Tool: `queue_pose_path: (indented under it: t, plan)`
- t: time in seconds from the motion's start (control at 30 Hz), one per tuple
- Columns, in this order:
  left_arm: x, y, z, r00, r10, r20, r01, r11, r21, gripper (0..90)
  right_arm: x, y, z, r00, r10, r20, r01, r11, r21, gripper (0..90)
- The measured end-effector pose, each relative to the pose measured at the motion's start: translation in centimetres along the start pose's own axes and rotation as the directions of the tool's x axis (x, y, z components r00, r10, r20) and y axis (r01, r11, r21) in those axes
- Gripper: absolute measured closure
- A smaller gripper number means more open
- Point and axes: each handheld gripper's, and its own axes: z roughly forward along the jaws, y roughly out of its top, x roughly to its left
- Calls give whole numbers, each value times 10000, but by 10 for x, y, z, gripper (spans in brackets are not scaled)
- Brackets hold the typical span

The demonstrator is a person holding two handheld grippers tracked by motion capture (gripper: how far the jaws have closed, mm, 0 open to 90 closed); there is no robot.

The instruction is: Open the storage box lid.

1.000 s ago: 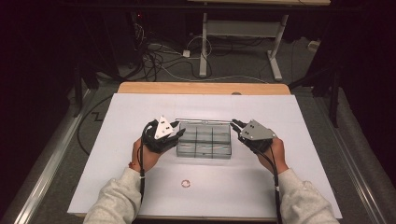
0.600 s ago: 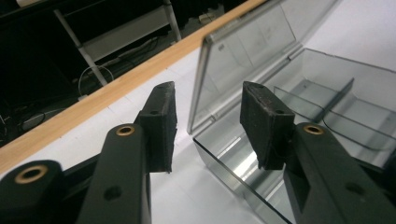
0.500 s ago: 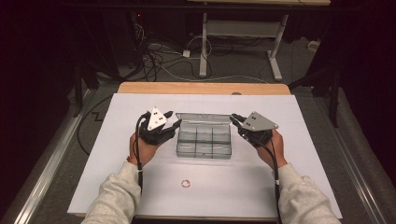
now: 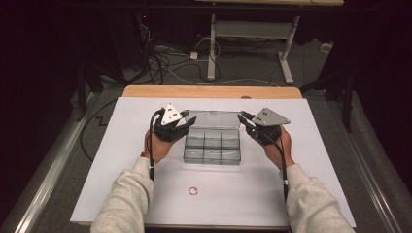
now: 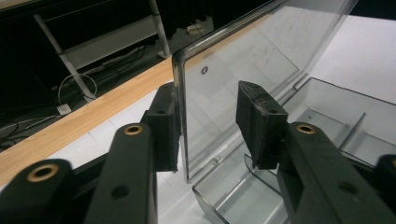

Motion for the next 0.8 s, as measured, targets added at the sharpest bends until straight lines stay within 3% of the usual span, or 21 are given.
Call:
queue_pose_path:
  t: [0.2,0.43,0.53,0.8]
  plan:
    - [4,0,7,10000,-47,-50,46,9999,-138,601,-3,-4,9,9970,750,193,-743,9968,-310,778]
    - [9,-3,12,9996,-294,2,294,9989,-353,601,-2,-8,19,9930,1070,508,-1055,9939,-322,749]
    - [12,-6,17,9990,-441,67,442,9988,-208,602,-2,-11,23,9900,1281,590,-1258,9912,-408,745]
    - [15,-11,24,9970,-764,151,768,9966,-304,601,-6,-19,32,9798,1972,325,-1957,9797,-447,741]
